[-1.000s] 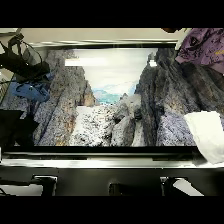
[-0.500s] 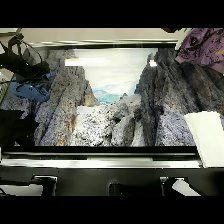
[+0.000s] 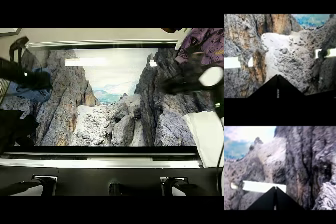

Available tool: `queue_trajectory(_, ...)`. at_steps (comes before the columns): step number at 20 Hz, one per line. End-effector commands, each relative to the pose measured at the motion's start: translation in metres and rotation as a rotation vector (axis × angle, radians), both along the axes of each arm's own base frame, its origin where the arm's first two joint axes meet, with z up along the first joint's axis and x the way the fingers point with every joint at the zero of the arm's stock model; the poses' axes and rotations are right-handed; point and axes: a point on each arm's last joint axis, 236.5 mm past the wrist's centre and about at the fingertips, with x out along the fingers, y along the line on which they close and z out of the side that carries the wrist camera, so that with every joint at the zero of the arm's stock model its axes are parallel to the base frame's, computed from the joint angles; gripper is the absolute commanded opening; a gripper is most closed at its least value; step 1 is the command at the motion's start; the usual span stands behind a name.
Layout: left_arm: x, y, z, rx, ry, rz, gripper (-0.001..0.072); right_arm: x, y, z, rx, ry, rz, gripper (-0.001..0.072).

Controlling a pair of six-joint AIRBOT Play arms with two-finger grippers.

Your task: Fold the clothes and pants, and hang the long-sleeved shirts on hangers.

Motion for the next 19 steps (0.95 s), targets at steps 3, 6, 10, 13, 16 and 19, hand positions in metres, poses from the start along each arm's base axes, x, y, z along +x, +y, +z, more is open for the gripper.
queue_trajectory(3,-0.048,-0.003,-0.033,-0.029,-0.022,-0.003,0.0016,-0.045,0.090,-0.016,-0.095,0.057,0.278,0.0028)
queue_trajectory(6,-0.059,0.001,-0.040,-0.009,0.009,-0.007,0.0016,-0.046,0.098,-0.014,-0.089,0.045,0.291,0.0029)
queue_trajectory(10,-0.060,0.001,-0.042,-0.009,0.018,-0.009,0.0016,-0.048,0.097,-0.016,-0.091,0.056,0.292,0.0029)
queue_trajectory(13,-0.060,0.001,-0.042,-0.009,0.018,-0.009,0.0016,-0.047,0.097,-0.015,-0.092,0.052,0.291,0.0029)
queue_trajectory(16,-0.060,0.001,-0.042,-0.009,0.018,-0.009,0.0017,-0.047,0.097,-0.015,-0.092,0.052,0.290,0.0029)
queue_trajectory(19,-0.060,0.001,-0.042,-0.009,0.018,-0.009,0.0016,-0.047,0.097,-0.015,-0.092,0.052,0.291,0.0029)
